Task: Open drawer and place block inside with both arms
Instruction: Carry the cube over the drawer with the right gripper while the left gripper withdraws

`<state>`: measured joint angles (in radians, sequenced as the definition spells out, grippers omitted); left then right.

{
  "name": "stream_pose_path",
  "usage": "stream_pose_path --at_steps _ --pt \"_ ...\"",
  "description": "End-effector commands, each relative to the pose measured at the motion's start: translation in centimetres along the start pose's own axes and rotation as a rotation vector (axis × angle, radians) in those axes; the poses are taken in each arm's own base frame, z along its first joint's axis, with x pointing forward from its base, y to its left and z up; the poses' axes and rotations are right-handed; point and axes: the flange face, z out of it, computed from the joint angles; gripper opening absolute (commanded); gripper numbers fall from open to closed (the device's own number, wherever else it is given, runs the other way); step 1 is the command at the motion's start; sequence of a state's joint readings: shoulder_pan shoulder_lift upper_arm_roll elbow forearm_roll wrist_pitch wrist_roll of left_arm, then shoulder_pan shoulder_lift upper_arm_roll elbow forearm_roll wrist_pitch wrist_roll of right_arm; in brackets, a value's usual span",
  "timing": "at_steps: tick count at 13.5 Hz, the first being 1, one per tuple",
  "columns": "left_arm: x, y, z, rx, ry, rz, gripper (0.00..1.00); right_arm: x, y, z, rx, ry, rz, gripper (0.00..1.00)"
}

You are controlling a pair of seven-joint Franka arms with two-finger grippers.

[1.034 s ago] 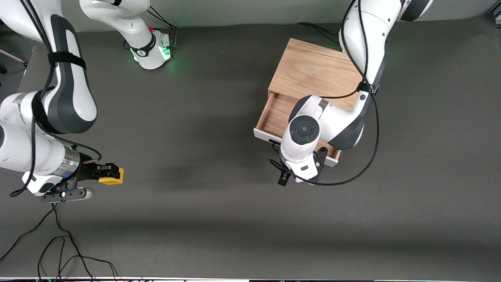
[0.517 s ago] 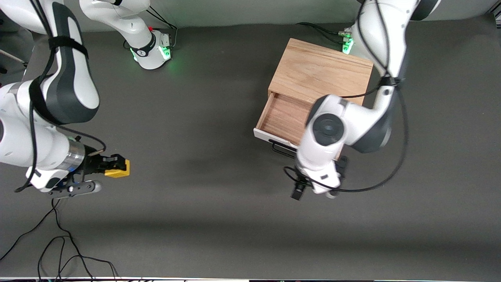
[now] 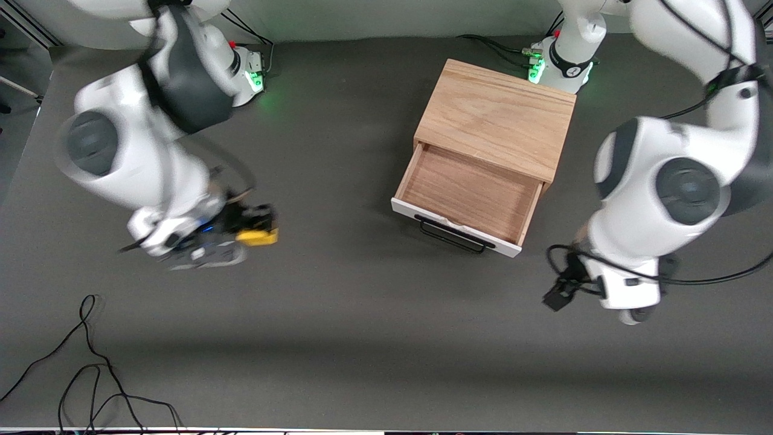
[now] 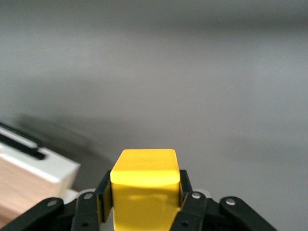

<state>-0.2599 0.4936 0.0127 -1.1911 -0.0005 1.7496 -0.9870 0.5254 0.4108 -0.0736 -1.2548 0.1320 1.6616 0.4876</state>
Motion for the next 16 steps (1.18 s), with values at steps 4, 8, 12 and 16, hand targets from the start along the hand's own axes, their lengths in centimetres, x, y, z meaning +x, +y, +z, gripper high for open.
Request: stream_pose_path --at_steps 4,8,12,16 --pt "3.9 -9.5 -4.8 0.057 -0.109 0.373 1.0 -4.4 -15.4 3.8 0.028 0.05 0.199 0.37" --pt "4.1 -13.5 -6.5 0.056 -0.112 0.529 1.0 -8.4 -22.1 8.6 0.058 0.069 0.275 0.37" --pt "3.7 -17.7 -8.1 0.035 -0.091 0.634 1.0 -10.4 -25.6 12.6 0.092 0.074 0.302 0.37" --pt "3.0 -17.9 -8.5 0.012 -0.05 0.696 1.0 -12.0 -27.2 16.3 0.063 0.052 0.298 0.37"
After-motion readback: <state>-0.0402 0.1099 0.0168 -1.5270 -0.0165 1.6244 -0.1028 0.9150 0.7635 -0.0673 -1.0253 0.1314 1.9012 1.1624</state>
